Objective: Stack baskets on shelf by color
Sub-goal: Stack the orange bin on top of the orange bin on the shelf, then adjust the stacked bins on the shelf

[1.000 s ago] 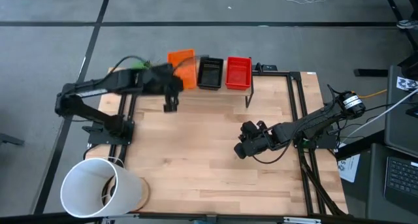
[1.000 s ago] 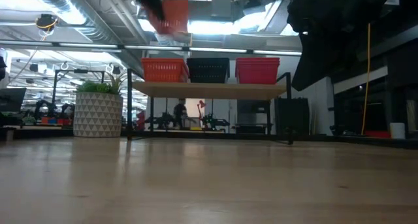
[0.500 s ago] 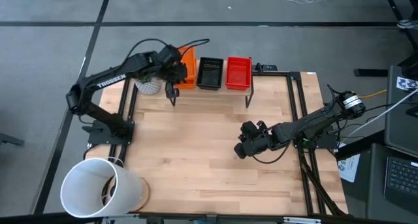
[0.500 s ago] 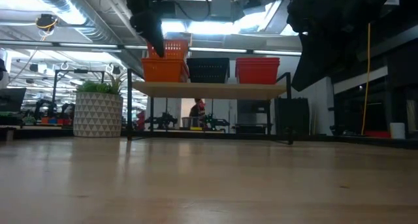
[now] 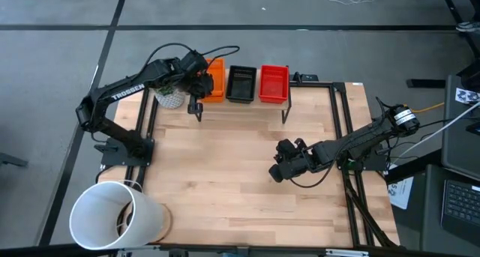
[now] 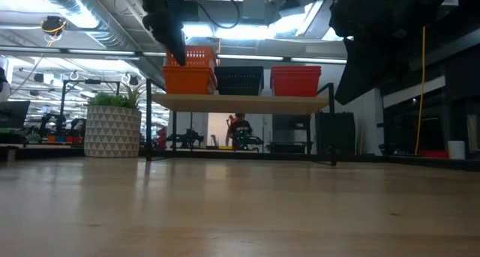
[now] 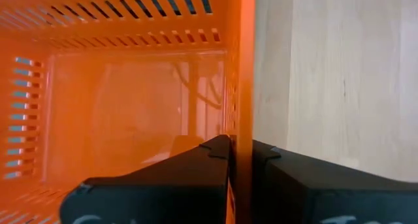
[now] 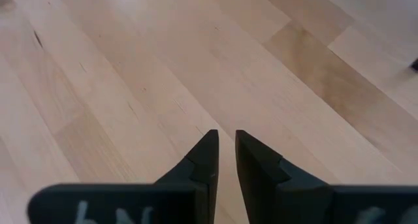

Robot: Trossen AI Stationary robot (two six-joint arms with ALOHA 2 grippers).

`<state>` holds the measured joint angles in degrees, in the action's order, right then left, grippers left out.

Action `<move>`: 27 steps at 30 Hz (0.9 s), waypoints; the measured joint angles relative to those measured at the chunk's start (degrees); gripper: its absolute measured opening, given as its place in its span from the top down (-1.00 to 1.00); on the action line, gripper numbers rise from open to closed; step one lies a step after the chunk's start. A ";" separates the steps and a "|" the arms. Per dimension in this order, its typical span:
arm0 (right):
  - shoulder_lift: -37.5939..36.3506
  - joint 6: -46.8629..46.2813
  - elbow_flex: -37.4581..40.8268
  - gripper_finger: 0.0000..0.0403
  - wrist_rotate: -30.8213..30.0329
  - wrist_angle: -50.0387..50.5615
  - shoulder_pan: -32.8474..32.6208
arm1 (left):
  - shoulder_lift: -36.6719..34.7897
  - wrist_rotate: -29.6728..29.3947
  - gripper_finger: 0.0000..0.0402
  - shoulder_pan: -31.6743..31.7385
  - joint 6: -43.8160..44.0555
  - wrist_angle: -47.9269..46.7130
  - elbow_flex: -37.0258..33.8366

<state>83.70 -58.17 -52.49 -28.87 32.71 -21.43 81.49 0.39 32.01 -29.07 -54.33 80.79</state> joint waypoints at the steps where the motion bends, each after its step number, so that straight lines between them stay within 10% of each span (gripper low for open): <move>1: 0.00 -0.01 0.00 0.74 0.00 -0.01 0.00 | 0.00 -0.34 1.00 0.00 0.25 0.09 0.00; 27: 0.02 1.45 0.00 0.74 0.53 -0.13 0.00 | -0.61 -7.79 0.45 -6.18 7.59 -3.06 10.21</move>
<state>83.72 -56.73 -52.49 -28.34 32.58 -21.43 80.88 -7.40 25.83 -21.48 -57.39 91.00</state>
